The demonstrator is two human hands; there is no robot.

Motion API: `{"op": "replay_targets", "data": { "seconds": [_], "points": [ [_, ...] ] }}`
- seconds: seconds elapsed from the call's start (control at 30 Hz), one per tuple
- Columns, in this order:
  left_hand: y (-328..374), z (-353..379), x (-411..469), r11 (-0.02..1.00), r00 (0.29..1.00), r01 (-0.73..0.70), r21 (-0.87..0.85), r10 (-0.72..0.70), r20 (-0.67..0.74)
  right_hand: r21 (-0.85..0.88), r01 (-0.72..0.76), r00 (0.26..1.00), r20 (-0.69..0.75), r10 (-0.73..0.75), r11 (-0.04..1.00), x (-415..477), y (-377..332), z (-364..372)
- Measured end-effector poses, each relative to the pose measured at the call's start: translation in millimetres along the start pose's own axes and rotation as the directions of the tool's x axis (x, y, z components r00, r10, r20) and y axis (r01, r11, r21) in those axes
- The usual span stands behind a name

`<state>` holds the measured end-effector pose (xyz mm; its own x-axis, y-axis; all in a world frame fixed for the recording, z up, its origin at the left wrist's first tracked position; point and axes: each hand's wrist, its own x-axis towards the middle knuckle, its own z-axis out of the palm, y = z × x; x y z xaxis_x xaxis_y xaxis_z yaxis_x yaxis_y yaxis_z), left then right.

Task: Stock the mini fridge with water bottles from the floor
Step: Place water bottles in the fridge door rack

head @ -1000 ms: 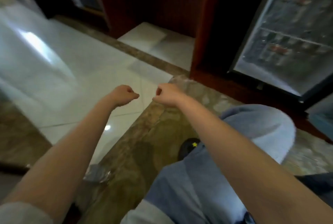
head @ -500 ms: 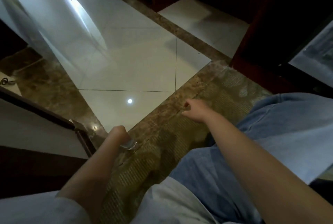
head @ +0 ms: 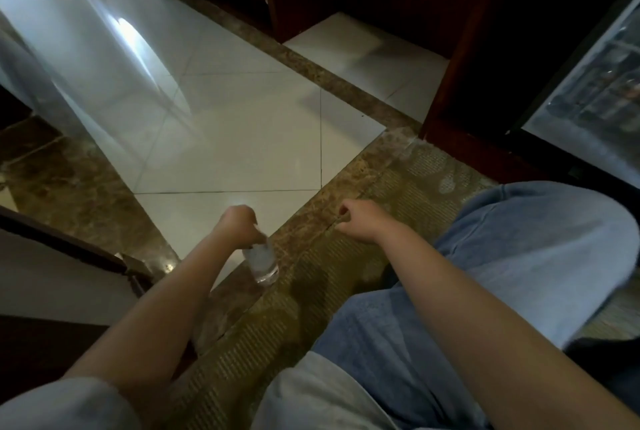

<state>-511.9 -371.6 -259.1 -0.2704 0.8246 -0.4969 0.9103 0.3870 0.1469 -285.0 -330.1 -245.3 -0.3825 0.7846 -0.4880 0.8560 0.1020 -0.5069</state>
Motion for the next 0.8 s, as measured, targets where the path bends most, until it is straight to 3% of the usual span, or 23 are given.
{"op": "replay_targets", "data": {
  "seconds": [0.1, 0.2, 0.43, 0.67, 0.8],
  "points": [
    [45.9, -45.7, -7.3, 0.983, 0.978, -0.179, 0.037, 0.182, -0.103, 0.084, 0.037, 0.999, -0.025, -0.035, 0.996, -7.6, -4.4, -13.1],
    [102.2, -90.2, -23.4, 0.926, 0.905, -0.369, 0.082, 0.378, -0.196, 0.183, 0.094, 0.988, -0.134, -0.07, 0.979, -16.7, -2.9, -42.6],
    [248.5, -165.8, -71.9, 0.671, 0.572, -0.717, 0.192, 0.722, -0.389, 0.409, 0.199, 0.897, -0.441, 0.002, 0.89, -60.0, 43.7, -149.7],
    [364.0, -192.7, -115.1, 0.431, 0.375, -0.892, 0.134, 0.873, -0.313, 0.512, 0.316, 0.759, -0.641, 0.111, 0.799, -136.7, 115.5, -215.9],
    [417.8, -184.7, -144.8, 0.331, 0.283, -0.923, 0.198, 0.93, -0.235, 0.44, 0.293, 0.675, -0.724, 0.143, 0.849, -174.9, 146.5, -230.6]
  ]
}}
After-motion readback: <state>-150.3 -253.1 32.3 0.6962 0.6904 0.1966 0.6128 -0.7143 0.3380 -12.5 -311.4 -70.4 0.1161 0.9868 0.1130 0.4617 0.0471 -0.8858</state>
